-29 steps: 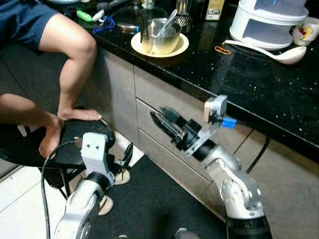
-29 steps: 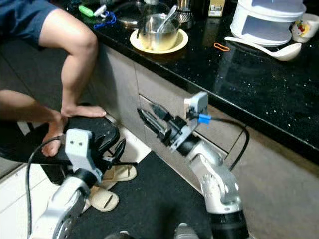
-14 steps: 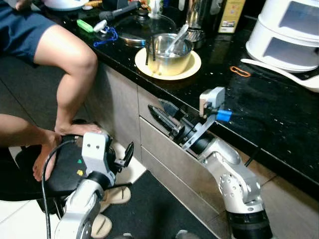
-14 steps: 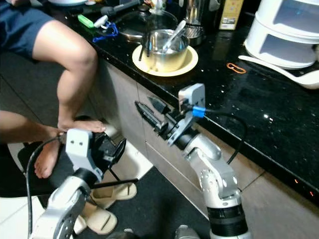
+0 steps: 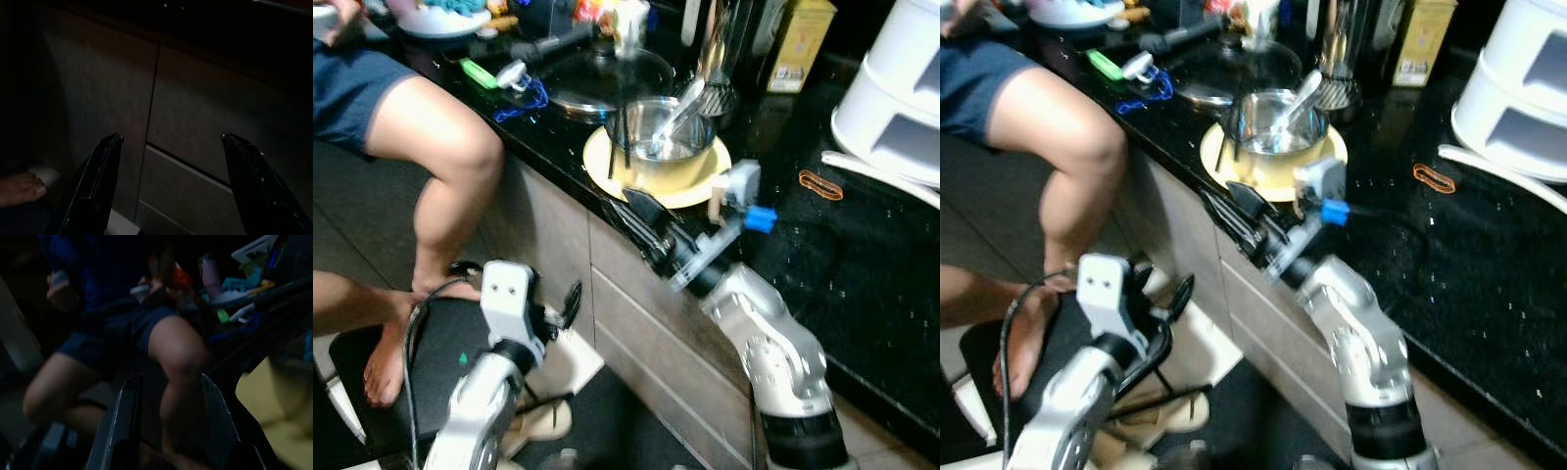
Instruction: Kitchen organization
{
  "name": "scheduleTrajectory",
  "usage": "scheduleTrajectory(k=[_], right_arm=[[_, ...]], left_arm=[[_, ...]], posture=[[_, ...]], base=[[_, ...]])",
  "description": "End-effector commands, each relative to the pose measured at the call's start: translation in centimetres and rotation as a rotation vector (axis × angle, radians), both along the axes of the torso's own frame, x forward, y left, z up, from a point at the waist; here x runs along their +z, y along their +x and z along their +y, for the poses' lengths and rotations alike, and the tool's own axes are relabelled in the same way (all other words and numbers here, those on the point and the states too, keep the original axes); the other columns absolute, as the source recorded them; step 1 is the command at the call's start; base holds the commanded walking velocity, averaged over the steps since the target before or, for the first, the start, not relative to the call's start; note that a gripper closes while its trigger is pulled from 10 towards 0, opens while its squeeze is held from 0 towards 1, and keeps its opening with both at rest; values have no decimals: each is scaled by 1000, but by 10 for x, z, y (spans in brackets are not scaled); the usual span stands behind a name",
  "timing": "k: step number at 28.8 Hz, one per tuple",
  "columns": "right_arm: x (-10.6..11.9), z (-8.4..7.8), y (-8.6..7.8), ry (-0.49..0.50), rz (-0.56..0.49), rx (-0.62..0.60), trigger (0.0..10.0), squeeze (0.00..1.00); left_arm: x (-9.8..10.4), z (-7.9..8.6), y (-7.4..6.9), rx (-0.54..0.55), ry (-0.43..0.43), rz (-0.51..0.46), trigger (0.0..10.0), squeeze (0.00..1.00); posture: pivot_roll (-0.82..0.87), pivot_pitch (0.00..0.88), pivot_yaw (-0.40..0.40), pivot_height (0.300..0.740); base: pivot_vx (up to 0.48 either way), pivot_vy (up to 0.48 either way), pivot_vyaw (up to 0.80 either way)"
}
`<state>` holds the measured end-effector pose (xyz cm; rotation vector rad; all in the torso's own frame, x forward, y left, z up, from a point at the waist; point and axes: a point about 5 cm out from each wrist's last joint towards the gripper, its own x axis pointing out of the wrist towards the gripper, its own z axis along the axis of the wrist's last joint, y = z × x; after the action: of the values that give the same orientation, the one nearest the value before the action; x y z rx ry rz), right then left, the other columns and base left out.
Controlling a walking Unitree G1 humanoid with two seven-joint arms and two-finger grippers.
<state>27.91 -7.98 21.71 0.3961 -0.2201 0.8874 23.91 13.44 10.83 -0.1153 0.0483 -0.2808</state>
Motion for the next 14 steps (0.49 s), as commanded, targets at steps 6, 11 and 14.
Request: scheduleTrajectory(k=[6, 11, 14], right_arm=[[22, -5, -1, 113, -25, 20, 10000, 0], [49, -12, 2, 156, -104, -22, 10000, 0], [57, -14, 2, 121, -149, -42, 10000, 0]], left_arm=[[-3, -2, -2, -8, 0, 9, 10000, 0], [-3, -3, -2, -7, -4, 9, 10000, 0], [-2, -3, -2, -8, -7, 9, 10000, 0]], posture=[[54, 85, -15, 740], [52, 90, -16, 740], [51, 92, -16, 740]], base=[[0, 0, 0], [0, 0, 0], [0, 0, 0]])
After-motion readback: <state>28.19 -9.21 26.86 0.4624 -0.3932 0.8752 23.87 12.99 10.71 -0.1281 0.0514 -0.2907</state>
